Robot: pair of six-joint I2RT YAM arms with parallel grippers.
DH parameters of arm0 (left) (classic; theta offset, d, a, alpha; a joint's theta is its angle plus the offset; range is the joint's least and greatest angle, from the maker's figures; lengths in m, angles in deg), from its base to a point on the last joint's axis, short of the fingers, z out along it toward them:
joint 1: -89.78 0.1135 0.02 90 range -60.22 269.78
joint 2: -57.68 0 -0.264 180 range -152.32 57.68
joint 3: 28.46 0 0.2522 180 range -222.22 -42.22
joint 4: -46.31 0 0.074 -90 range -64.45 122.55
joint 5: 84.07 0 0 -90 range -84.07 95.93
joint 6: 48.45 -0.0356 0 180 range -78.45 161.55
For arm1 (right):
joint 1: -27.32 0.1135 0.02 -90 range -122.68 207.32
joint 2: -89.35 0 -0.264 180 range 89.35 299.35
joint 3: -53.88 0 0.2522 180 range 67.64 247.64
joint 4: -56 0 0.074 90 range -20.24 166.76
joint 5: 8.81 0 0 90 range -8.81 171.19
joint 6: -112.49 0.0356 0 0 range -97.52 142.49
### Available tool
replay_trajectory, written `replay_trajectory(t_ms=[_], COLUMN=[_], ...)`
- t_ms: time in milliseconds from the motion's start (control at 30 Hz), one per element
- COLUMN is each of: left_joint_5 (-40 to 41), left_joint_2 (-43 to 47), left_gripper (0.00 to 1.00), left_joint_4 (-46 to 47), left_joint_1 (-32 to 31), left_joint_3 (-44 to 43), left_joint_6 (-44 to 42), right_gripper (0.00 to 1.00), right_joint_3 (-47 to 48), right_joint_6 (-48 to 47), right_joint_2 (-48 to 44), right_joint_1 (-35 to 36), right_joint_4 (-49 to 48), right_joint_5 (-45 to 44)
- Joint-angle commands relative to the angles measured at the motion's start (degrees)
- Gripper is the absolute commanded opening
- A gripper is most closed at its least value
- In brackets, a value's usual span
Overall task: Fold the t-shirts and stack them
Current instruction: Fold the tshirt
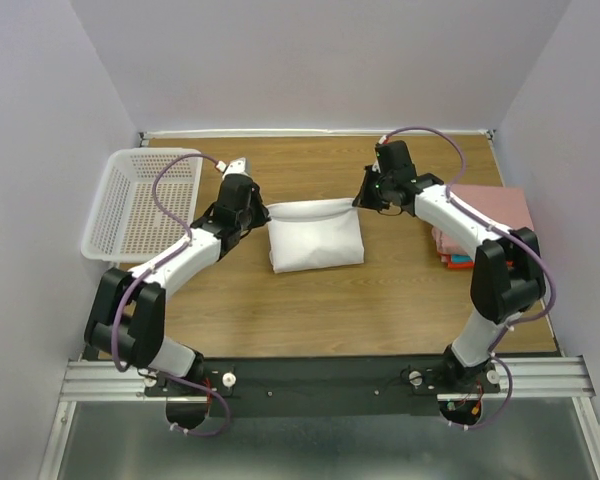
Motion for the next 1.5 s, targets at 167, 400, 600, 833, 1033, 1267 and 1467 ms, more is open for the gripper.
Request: replay_trajectory(t_ms=[167, 400, 600, 833, 1033, 1267, 1467], left_joint_5=[-0.75, -1.54, -2.95, -4.53, -7.77, -16.04, -18.06], left_joint_2=[-10.59, -16.48, -20.61, -19.92, -10.88, -4.71, -7.87], left_gripper=[0.00, 0.00, 0.00, 0.62, 0.98, 0.98, 0.98], left_joint_4=[0.23, -0.48, -2.15, -4.78, -3.30, 5.75, 8.83], left_joint_1=[3.18, 4.41, 4.50, 4.50, 2.92, -2.69, -5.87], left_joint_3=[-7.79, -10.87, -14.21, -17.55, -12.39, -1.84, 1.95], left_joint_6=[-3.25, -4.39, -4.92, -5.88, -5.10, -2.29, 0.00], right_gripper=[0.00, 0.00, 0.01, 0.67, 1.00, 1.00, 1.00], right_joint_3=[7.05, 10.30, 11.62, 12.77, 6.01, -10.49, -20.18], right_joint_6=[-2.47, -2.12, -1.33, -1.85, -1.85, 3.41, 8.60], right_joint_2=[10.08, 15.36, 17.65, 16.78, 7.82, -3.00, -3.44], right_joint_1=[-2.13, -3.10, -3.80, -4.42, -4.24, -1.17, -0.02], right_joint_4=[-0.70, -0.70, -0.62, -0.53, -1.14, -11.85, -22.06], right_joint_5=[-0.89, 1.31, 1.57, 3.41, 9.65, 22.04, 26.62])
